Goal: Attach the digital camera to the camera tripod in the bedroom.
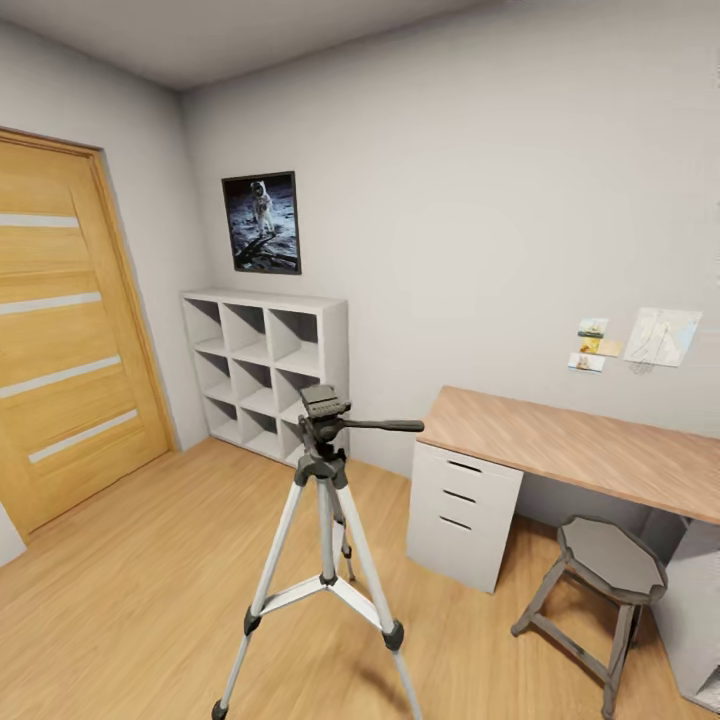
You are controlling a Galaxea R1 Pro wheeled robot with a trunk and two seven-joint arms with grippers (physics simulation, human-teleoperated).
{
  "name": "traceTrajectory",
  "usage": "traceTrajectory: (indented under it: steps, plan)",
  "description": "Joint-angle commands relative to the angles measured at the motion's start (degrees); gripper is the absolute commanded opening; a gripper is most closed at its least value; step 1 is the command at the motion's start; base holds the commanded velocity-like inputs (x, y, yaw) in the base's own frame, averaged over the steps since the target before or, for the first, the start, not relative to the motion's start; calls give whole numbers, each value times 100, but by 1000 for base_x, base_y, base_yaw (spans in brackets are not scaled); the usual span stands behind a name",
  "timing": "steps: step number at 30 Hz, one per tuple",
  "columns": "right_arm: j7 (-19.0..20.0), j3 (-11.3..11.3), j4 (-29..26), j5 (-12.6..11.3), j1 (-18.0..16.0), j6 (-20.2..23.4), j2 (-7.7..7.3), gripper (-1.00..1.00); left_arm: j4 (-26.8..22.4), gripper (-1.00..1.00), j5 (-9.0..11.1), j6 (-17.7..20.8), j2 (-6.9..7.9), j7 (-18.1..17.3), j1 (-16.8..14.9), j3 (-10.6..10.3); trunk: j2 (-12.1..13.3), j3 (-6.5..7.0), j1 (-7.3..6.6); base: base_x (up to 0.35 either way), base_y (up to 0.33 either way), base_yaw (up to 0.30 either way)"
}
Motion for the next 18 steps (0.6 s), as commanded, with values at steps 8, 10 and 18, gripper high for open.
traceTrajectory:
  steps: [8,10,18]
  plan:
    - [15,-50,18,59,-7,-28,-9,100,0,-100,-7,-5,-2,20,-1,-47,-3,-2,4,235,-155,-17]
    - [15,-48,18,59,-7,-28,-10,100,0,-100,-6,-5,-2,20,-1,-46,-3,-2,4,245,-164,-1]
    - [13,-44,18,59,-7,-42,-3,100,0,-100,27,-5,1,20,-1,-43,-3,-2,4,125,-96,81]
